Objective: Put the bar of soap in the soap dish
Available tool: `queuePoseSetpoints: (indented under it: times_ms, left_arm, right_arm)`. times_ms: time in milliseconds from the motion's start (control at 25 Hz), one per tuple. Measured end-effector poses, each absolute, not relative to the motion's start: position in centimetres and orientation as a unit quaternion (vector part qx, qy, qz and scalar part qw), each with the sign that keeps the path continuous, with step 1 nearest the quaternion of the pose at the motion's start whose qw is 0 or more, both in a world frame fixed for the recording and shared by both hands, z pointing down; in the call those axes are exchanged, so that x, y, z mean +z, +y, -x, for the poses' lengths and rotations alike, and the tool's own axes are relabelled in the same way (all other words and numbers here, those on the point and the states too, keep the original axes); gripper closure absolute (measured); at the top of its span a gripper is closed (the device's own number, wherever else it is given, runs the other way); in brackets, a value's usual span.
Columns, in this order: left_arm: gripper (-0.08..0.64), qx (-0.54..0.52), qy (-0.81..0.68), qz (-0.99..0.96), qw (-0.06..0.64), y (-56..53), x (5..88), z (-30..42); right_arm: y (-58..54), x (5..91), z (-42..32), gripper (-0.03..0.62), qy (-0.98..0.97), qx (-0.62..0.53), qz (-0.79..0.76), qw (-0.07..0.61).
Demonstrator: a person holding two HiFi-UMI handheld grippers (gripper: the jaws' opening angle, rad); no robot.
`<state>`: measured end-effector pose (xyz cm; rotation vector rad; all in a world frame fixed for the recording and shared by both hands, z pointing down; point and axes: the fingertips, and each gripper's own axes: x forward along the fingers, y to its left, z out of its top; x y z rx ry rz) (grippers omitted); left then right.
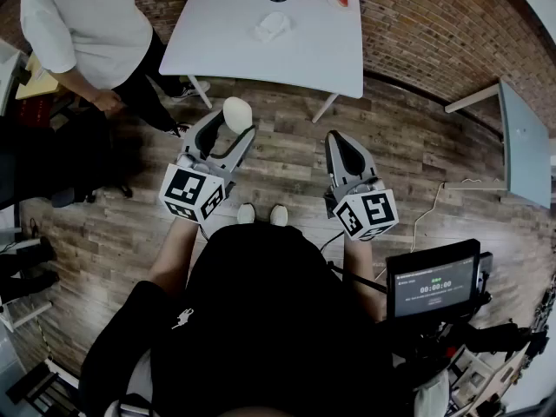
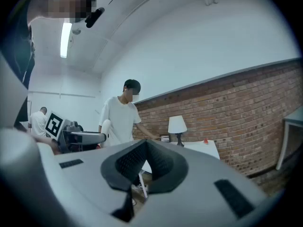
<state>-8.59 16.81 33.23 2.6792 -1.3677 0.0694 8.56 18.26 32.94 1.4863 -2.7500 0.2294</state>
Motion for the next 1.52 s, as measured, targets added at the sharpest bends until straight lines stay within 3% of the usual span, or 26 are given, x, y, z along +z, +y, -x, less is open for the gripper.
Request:
queuePoseSetpoints:
  times_ms: [1520]
  left_arm:
    - [0.302, -0.001, -0.437, -0.898, 0.057, 17.4, 33.8, 12.6]
  right_arm:
    - [19.0, 33.3, -4.2, 0.588, -0.866, 0.066, -0.496, 0.004]
